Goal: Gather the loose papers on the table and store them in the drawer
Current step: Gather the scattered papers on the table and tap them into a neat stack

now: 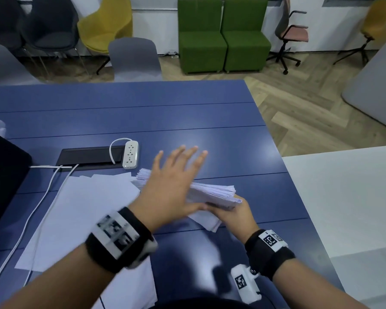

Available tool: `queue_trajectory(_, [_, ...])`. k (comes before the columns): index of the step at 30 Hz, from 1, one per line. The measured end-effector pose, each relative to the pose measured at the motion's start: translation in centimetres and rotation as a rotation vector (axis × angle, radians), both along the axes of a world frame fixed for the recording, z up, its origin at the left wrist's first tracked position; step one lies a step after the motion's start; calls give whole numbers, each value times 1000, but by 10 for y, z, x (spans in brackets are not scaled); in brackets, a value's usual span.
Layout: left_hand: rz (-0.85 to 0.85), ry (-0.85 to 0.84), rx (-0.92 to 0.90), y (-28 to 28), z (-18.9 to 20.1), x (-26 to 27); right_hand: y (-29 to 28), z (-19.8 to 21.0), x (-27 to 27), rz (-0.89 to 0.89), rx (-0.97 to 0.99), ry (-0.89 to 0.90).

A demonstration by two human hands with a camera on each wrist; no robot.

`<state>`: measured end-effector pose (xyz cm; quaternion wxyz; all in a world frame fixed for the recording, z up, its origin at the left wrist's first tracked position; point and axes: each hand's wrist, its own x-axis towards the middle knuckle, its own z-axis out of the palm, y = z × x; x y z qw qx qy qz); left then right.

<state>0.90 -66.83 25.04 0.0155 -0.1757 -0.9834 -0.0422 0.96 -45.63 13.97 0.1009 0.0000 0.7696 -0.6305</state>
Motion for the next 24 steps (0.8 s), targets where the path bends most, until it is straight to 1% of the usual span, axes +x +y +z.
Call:
queue_trajectory(2, [19,-222,-178,-27,12,-17,0,-1,0,-20,0,-16])
queue_trajectory(3, [1,-276,-246,-35,15,-22,-1,-1,0,-22,17,-15])
queue_trajectory(5, [-37,-298,-299,-35,19,-26,-4,2,0,-25,52,-10])
queue_trajectory(7, [-69,-308,-326,-25,18,-25,-9,7,-1,-23,74,-6])
queue_trajectory(10, [-99,-322,-367,-7,13,-24,-15,9,-3,19,164,7])
queue_trajectory(12, [-82,-324,-349,-2,11,-27,-16,10,-4,16,147,13])
queue_trajectory(14, [-68,-329,-264,-2,14,-31,-16,10,-6,-8,102,5])
queue_trajectory(16, [-27,-373,-65,-16,21,-33,-15,10,-7,-5,84,19])
queue_trajectory(17, [20,-422,85,-28,26,-34,-12,9,-8,-10,77,18])
queue_trajectory(18, [84,-454,280,-44,29,-33,-9,7,-9,-26,54,5])
queue_trajectory(19, [157,-447,499,-62,29,-31,-5,5,-10,-42,13,-10])
queue_trajectory(20, [236,-394,739,-80,26,-28,-1,3,-11,-56,-20,-22])
queue_trajectory(22, [440,-252,1246,-110,7,-21,6,0,-13,-73,-44,-17])
queue_trajectory(23, [558,-243,1461,-117,-7,-16,7,-1,-13,-70,-48,-13])
queue_trajectory(24, [652,-279,1604,-118,-21,-11,6,-2,-13,-63,-53,-10])
